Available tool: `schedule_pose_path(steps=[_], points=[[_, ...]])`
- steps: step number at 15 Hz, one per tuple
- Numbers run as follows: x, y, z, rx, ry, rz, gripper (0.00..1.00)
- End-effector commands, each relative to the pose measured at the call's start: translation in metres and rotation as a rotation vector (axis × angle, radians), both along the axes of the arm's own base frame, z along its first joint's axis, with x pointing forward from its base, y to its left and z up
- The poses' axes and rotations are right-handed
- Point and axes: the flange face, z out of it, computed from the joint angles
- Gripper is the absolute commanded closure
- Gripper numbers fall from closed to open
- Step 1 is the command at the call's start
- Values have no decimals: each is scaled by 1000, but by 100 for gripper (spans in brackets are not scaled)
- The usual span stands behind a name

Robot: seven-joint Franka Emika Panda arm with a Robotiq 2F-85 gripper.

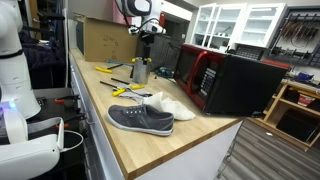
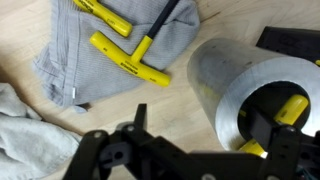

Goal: Move one black and yellow object in the metal tin, then to the black holder

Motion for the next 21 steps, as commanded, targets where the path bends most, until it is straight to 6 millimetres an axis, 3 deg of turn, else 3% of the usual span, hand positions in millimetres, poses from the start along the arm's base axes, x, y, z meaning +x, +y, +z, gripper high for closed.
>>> schedule_pose_path(steps=[1,2,3,13,18,21], points=[[-1,1,-5,-2,-1,-22,0],[-1,1,-6,-2,-1,-21,25],[-1,0,-7,-3,-4,-16,26],[3,13,2,-3,-70,37,99],[7,0,22,-45,-119,44,94],[10,-25,33,-78,-156,19,94]])
